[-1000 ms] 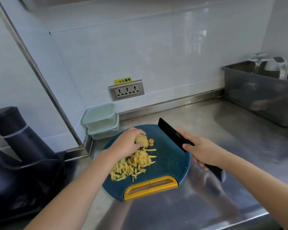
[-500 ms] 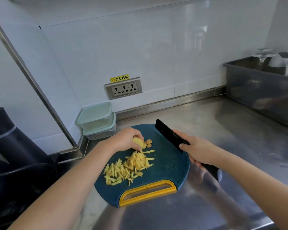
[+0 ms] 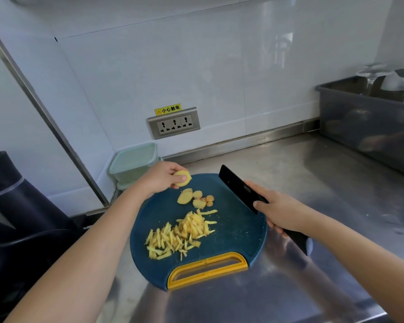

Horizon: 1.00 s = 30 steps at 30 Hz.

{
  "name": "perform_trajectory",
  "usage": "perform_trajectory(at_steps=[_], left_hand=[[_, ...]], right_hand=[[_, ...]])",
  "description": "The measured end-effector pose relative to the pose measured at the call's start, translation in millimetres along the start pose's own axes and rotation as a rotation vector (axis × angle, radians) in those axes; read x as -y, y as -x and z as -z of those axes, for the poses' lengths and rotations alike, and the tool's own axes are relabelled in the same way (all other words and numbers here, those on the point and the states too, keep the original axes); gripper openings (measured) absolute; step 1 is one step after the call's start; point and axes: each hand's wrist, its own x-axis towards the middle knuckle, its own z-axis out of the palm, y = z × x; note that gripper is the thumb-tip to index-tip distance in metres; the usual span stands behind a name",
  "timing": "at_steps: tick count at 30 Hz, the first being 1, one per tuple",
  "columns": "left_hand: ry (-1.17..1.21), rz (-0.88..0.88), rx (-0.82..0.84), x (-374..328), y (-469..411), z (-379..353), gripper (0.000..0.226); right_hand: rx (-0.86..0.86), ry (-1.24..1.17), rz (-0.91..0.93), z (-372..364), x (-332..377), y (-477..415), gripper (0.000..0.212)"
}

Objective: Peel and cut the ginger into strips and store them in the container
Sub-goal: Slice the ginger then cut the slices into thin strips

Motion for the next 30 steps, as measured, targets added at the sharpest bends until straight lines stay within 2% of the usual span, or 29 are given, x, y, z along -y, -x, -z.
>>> perform_trajectory(at_steps=[4,6,9,13,15,17,20,22,24,27,30], left_hand=[[0.102,0.043,0.022,-8.2,3.0,-11.7,0.024],[0.117,0.008,0.029,-16.4,7.8,-24.1,0.019],[0.061,-0.078,0.052,-36.8,17.7,-55.0,0.016],[-0.001,-0.087,0.166,-51.8,25.7,-100.0,0.018],[-0.123,-0.118,0.124,-49.0,25.6,-110.8,0.021],[-0.199,-0.124,0.009,-46.8,26.9,-106.7,0.029],[-0.359,-0.010,-0.179,-34.2,22.4,-82.2,0.042],[-0.506,0.141,-0.183,-19.6,18.3,-64.9,0.050],[-0.545,0.230,-0.128,-6.9,15.2,-56.1,0.047],[-0.493,0.223,-0.117,1.3,14.1,-50.9,0.031],[-0.461,0.177,-0.154,-1.8,19.8,-47.9,0.029]], right_hand=[[0.002,-0.040,-0.001,1.5,-2.1,1.0,0.058],[0.006,-0.055,-0.007,2.8,-2.1,1.6,0.058],[-0.023,-0.113,-0.044,10.1,-5.9,-0.6,0.057],[-0.010,-0.258,-0.116,24.5,-19.5,1.6,0.053],[-0.009,-0.271,-0.129,25.1,-24.1,4.4,0.055],[-0.013,-0.234,-0.120,22.5,-25.0,5.3,0.056],[-0.018,-0.168,-0.103,20.9,-21.5,5.3,0.056],[-0.011,-0.154,-0.099,21.3,-18.5,6.4,0.057],[-0.006,-0.154,-0.098,21.9,-16.5,7.9,0.057],[-0.014,-0.160,-0.103,22.4,-16.9,8.3,0.057],[-0.026,-0.159,-0.095,21.0,-18.5,8.7,0.058]])
